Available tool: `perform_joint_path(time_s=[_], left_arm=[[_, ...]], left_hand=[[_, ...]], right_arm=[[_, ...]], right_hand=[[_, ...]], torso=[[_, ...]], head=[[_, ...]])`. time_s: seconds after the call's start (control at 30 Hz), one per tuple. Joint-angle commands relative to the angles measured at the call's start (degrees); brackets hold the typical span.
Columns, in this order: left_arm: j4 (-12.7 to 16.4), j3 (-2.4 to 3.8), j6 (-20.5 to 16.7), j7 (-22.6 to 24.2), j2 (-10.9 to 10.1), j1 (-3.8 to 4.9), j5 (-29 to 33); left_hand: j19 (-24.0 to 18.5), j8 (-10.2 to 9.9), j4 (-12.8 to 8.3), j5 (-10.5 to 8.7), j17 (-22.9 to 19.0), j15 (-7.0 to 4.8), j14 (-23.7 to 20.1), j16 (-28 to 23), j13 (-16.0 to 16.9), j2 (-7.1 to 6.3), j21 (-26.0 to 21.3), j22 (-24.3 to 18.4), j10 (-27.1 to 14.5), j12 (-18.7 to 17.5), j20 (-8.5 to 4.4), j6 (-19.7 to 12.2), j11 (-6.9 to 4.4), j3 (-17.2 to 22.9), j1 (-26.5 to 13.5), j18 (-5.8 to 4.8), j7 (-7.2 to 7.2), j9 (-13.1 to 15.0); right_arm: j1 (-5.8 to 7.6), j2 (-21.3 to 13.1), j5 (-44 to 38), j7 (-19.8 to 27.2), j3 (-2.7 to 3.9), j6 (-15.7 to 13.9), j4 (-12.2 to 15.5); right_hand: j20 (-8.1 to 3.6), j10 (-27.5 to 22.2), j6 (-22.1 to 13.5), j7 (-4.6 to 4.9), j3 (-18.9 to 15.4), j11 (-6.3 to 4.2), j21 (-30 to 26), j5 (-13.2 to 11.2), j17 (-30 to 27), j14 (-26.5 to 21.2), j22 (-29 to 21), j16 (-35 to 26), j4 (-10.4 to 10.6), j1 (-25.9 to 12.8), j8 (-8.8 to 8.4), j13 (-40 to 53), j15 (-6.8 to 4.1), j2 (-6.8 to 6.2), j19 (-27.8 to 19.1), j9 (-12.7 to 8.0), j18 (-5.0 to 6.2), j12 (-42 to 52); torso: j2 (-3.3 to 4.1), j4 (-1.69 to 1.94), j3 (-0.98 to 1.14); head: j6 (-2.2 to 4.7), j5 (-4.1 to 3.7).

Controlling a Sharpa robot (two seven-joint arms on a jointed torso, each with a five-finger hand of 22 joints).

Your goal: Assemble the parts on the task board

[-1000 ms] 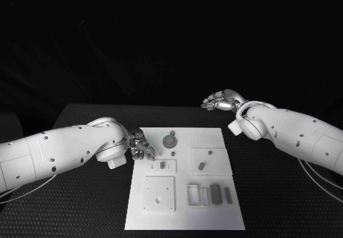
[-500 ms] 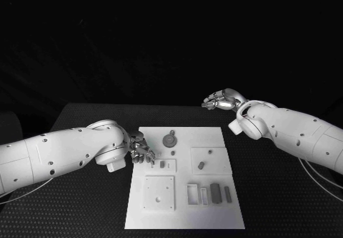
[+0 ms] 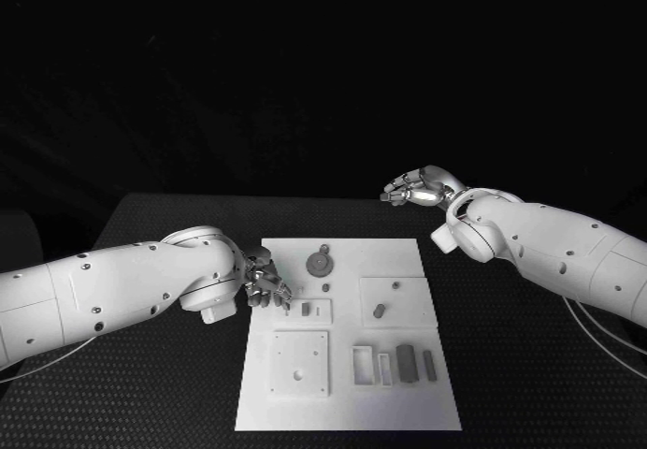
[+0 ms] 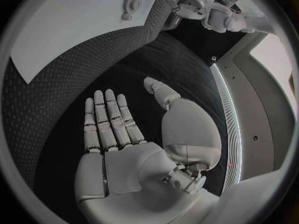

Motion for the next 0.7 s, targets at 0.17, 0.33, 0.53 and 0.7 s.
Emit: perform_joint_path(time_s=[0.17,0.33,0.53,0.7], left_arm=[[0.0,-0.51,0.9,0.2,0.3,0.07,-1.7],[-0.2,-0.51,1.1,0.2,0.4,0.06,-2.1],[-0.2,-0.51,1.4,0.2,0.5,0.04,-2.3],[-0.4,-0.51,1.3,0.3,0.5,0.03,-2.6]], left_hand=[[0.6,0.0,-8.1,0.15,0.1,0.09,0.4,0.3,-0.1,0.05,0.3,1.2,1.1,0.0,-5.31,0.5,-1.30,7.8,0.6,0.04,-0.02,0.1],[0.6,0.0,-8.1,0.12,0.1,0.09,0.3,0.3,-0.1,0.06,0.4,1.2,1.0,0.0,-5.31,0.5,-1.31,7.8,0.6,0.04,-0.02,0.1],[0.6,0.0,-8.1,0.09,0.1,0.09,0.3,0.3,-0.1,0.08,0.4,1.2,1.0,-0.1,-5.31,0.5,-1.30,7.8,0.6,0.04,-0.02,0.1],[0.6,0.0,-8.1,0.06,0.0,0.09,0.3,0.3,-0.1,0.10,0.4,1.2,1.0,-0.1,-5.31,0.5,-1.30,7.8,0.6,0.04,-0.01,0.2]], right_arm=[[-0.01,0.0,0.0,0.6,0.01,0.0,0.1],[-0.01,0.0,0.0,0.6,0.01,0.0,0.1],[-0.01,0.1,0.0,0.6,0.01,0.2,0.1],[-0.01,0.1,0.0,0.6,0.01,0.1,0.1]], right_hand=[[-0.19,0.5,-0.4,0.71,-0.1,0.13,-0.3,0.4,-0.1,0.0,0.1,-0.3,0.2,-0.1,0.22,0.1,0.39,0.25,0.3,-0.1,-0.97,-0.2],[-0.20,0.5,-0.4,0.71,-0.1,0.13,-0.3,0.4,-0.1,0.0,0.1,-0.3,0.2,-0.1,0.23,0.1,0.39,0.24,0.3,-0.1,-0.98,-0.2],[-0.20,0.5,-0.4,0.71,-0.1,0.13,-0.3,0.4,-0.1,0.0,0.1,-0.3,0.2,-0.1,0.24,0.1,0.39,0.27,0.4,-0.1,-0.98,-0.2],[-0.21,0.5,-0.4,0.72,-0.1,0.14,-0.3,0.4,-0.1,0.0,0.1,-0.3,0.2,-0.1,0.25,0.1,0.39,0.28,0.4,-0.1,-0.99,-0.3]], torso=[[0.03,-0.01,0.00],[0.02,-0.02,0.01],[0.02,-0.03,0.04],[0.00,-0.04,-0.02]], head=[[-0.10,0.03],[-0.18,-0.19],[-0.25,-0.07],[-0.32,-0.07]])
